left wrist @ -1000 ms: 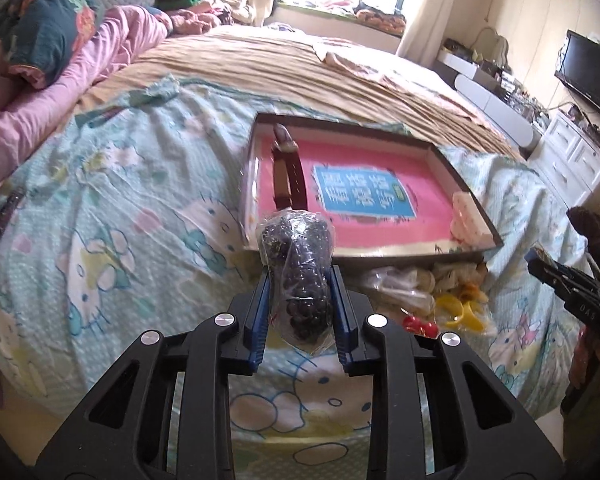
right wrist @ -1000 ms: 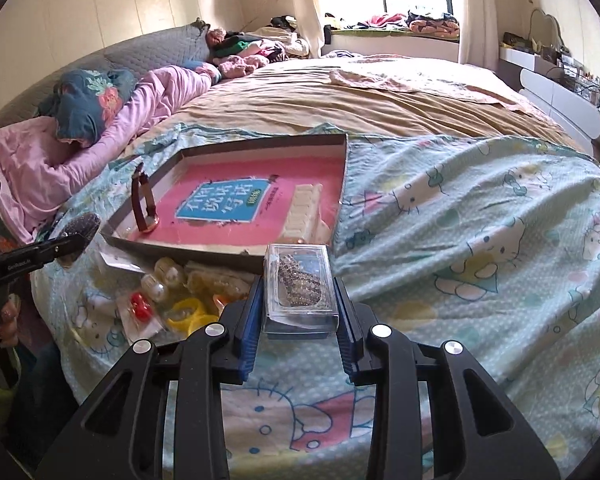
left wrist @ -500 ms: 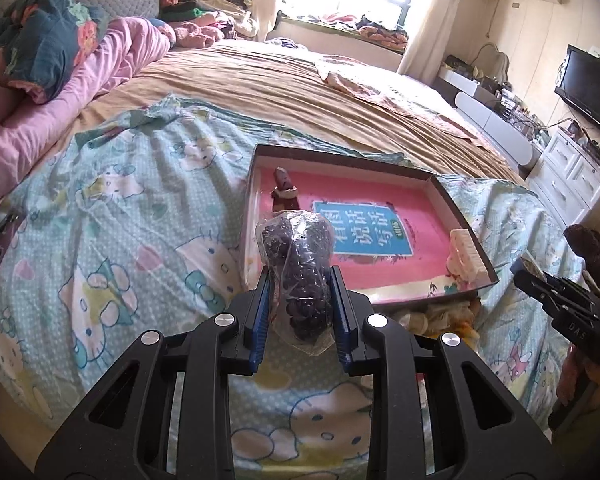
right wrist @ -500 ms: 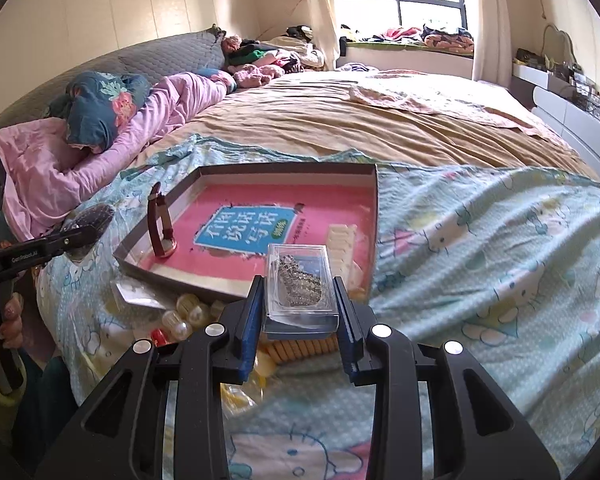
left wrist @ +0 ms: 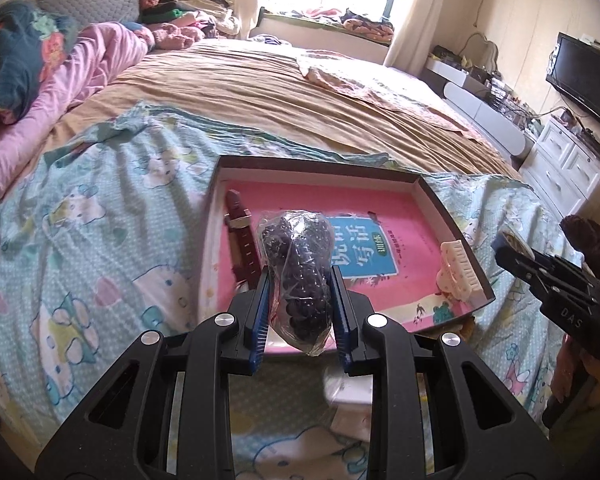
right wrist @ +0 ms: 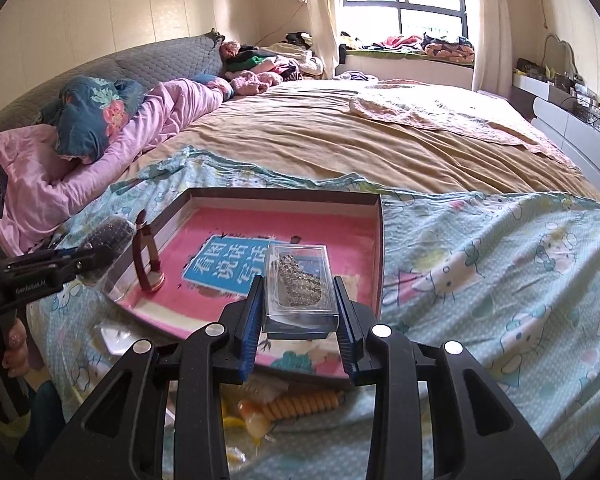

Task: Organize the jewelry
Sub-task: 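Carry both items over the tray and open the right tool to drop the earring box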

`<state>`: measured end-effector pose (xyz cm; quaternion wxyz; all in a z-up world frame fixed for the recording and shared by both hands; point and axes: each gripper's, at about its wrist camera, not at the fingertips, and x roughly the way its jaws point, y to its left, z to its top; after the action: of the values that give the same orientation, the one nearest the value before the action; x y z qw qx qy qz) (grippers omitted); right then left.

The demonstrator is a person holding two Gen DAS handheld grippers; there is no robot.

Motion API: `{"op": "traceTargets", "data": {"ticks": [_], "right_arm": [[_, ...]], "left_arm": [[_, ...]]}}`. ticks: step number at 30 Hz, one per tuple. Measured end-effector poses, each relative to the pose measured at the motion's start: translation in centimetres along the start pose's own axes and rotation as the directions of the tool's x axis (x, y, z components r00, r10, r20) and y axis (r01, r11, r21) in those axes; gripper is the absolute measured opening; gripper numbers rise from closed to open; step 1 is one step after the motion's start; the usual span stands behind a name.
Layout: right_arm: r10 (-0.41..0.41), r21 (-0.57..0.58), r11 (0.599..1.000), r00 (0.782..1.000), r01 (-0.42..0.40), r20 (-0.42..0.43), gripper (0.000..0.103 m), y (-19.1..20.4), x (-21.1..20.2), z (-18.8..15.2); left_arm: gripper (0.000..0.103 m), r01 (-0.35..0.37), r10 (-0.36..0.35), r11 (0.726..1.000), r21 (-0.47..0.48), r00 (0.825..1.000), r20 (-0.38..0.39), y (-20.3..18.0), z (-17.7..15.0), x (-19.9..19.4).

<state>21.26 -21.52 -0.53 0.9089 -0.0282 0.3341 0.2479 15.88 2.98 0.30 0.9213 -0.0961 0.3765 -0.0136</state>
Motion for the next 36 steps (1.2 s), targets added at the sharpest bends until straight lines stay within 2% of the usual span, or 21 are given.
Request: {"op": "traceTargets", "data": {"ticks": [8,19,30,36], "right_arm": [[-0.016,0.027,1.0,0.999,0.016,-0.028,0.032,-1.2,2.7,1.9],[-0.046,-0.001,0.999,0.995,0.046,-0.088,0.032,-1.5,6.8,3.7],[-0.041,0.022,0.999,0.98,0.046,-0.195,0.032,-1.7,12.0,4.3],[-0.059,0.037,0.997,0.97,0.07,-0.235,0.032,-2.1,13.6,4.1]], "left_arm": [[0.02,0.046,-0.045,0.998,0.032,0.998,-0.043,-1.5,0.6,3.3],[0.02,0.094,-0.088,0.993,0.066,0.993,-0.081,-1.7,0.6,6.4],[0.02,0.1,-0.088,0.992,0.08,0.987,-0.136,-1.7,0.0,8.4],[0.02,0.098,-0.087,0.992,0.081,0.987,-0.133,-1.6,0.1,8.5]]}}
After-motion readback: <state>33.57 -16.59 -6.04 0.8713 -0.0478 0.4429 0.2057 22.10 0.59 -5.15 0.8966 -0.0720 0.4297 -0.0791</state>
